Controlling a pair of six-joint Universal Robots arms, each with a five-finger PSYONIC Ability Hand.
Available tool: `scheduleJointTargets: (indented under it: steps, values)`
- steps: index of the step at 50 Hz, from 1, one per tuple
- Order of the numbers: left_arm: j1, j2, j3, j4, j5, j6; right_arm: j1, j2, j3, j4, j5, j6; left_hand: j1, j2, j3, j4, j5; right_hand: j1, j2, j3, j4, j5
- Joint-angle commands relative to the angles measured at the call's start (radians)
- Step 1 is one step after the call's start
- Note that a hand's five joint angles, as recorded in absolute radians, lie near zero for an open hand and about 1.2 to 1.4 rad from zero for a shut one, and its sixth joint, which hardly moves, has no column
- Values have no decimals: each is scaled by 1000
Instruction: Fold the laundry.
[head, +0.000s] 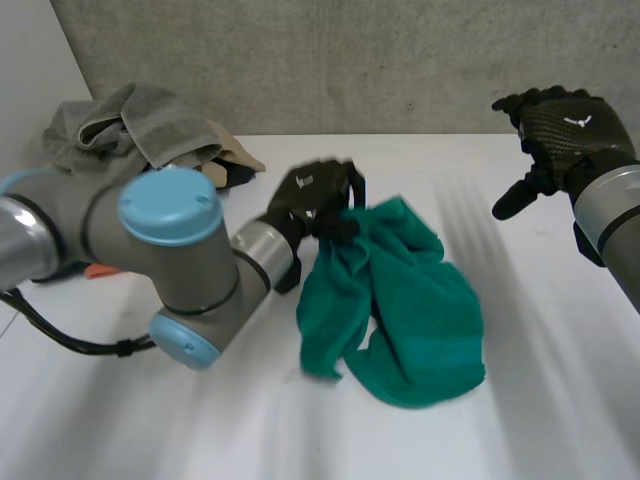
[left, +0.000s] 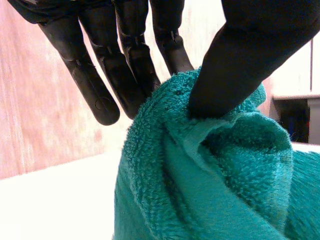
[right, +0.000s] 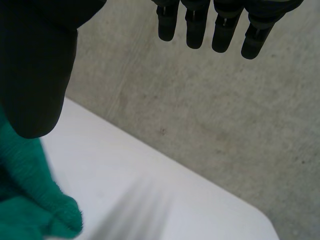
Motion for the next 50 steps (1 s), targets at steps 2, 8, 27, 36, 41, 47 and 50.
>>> scheduleJointTargets:
  steps: [2,8,27,36,41,47,50]
  values:
    - [-19,2,0,-115,-24,110,-12,129,-84,163,-12,-79,-144,-223,-212,-234,-148,-57,-37,-36,-41,-48]
    - [-11,149,-103,-130,-74,120,-12,214,-131,356,-8,-237,-518,-597,-585,-607,-521,-57,-37,-36,-41,-48]
    - [-80,-71,-28,-15,-148,300,63,366,-44,185,-18,-119,-855,-935,-923,-945,-859,-57,-37,-36,-41,-48]
    - [-75,-150,107,-9,-148,429,64,375,-16,91,-5,-125,176,97,108,86,172,1164,1185,1185,1181,1174]
    - [-69,-92,82,-21,-166,418,50,303,-26,65,25,-133,280,201,213,191,277,1164,1185,1185,1181,1174]
    - [-17,143,-45,-22,-180,412,14,122,-39,64,38,-290,280,201,213,191,277,1164,1185,1185,1181,1174]
    - [17,262,-115,-23,-177,415,-23,82,-46,62,47,-420,280,201,213,191,277,1164,1185,1185,1181,1174]
